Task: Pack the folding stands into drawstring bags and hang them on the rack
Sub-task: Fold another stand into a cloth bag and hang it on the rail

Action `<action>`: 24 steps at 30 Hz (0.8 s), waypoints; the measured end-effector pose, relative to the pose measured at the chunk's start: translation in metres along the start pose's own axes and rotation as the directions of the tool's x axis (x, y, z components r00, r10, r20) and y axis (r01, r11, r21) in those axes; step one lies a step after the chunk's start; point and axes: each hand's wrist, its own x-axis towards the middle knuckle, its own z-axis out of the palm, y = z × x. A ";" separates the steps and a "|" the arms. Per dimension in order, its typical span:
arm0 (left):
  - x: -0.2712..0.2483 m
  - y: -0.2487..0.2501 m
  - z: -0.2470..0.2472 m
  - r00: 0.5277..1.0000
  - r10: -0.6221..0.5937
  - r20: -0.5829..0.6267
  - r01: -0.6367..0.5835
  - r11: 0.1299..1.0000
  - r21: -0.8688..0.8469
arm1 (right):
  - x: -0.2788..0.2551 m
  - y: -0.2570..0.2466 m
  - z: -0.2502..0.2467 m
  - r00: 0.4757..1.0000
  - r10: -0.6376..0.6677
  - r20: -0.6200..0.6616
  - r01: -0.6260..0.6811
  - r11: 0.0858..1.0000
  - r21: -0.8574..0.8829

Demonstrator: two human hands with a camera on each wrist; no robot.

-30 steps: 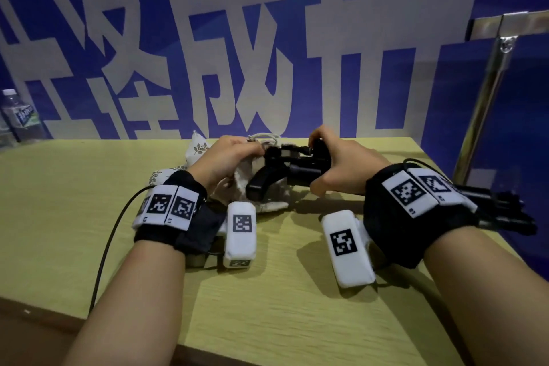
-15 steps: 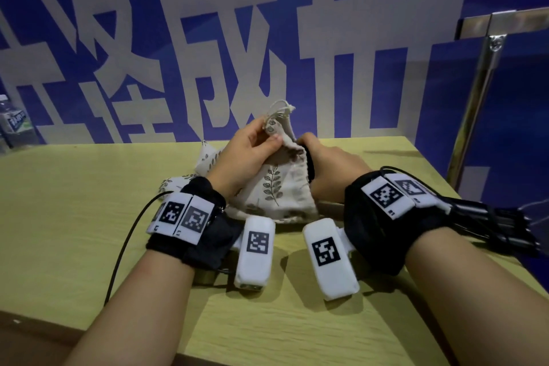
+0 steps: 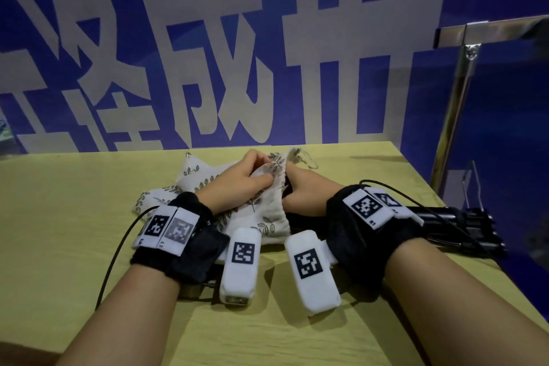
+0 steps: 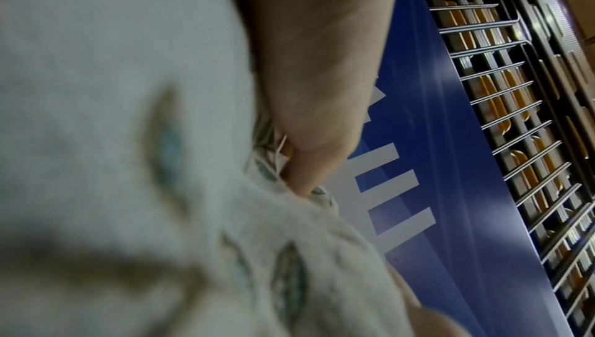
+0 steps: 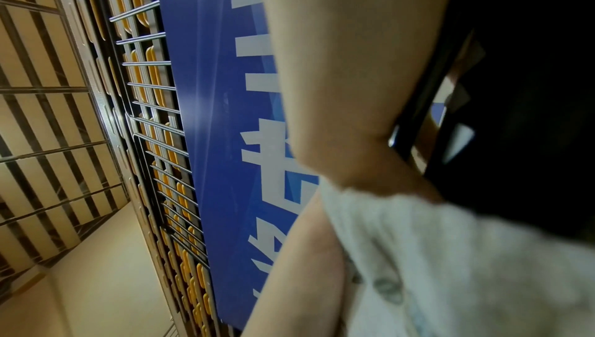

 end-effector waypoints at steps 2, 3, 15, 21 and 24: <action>-0.001 0.001 0.001 1.000 -0.008 0.024 0.006 0.997 0.076 | -0.001 -0.002 -0.002 0.999 0.039 0.029 -0.039 0.999 -0.008; -0.002 0.002 0.002 0.999 -0.010 0.036 0.006 0.994 0.107 | -0.002 -0.003 -0.003 0.998 0.052 0.045 -0.052 0.999 0.000; 0.004 -0.005 0.003 0.993 -0.080 -0.090 0.084 0.995 0.044 | -0.030 0.022 -0.043 0.942 0.229 0.246 -0.216 0.973 -0.080; 0.002 -0.007 0.000 0.986 -0.088 -0.141 0.101 0.991 0.084 | -0.055 0.031 -0.057 0.908 0.371 0.192 -0.319 0.913 -0.256; 0.001 -0.006 -0.002 0.983 -0.071 -0.171 0.103 0.976 0.190 | -0.056 0.022 -0.047 0.929 0.333 0.163 -0.248 0.885 -0.394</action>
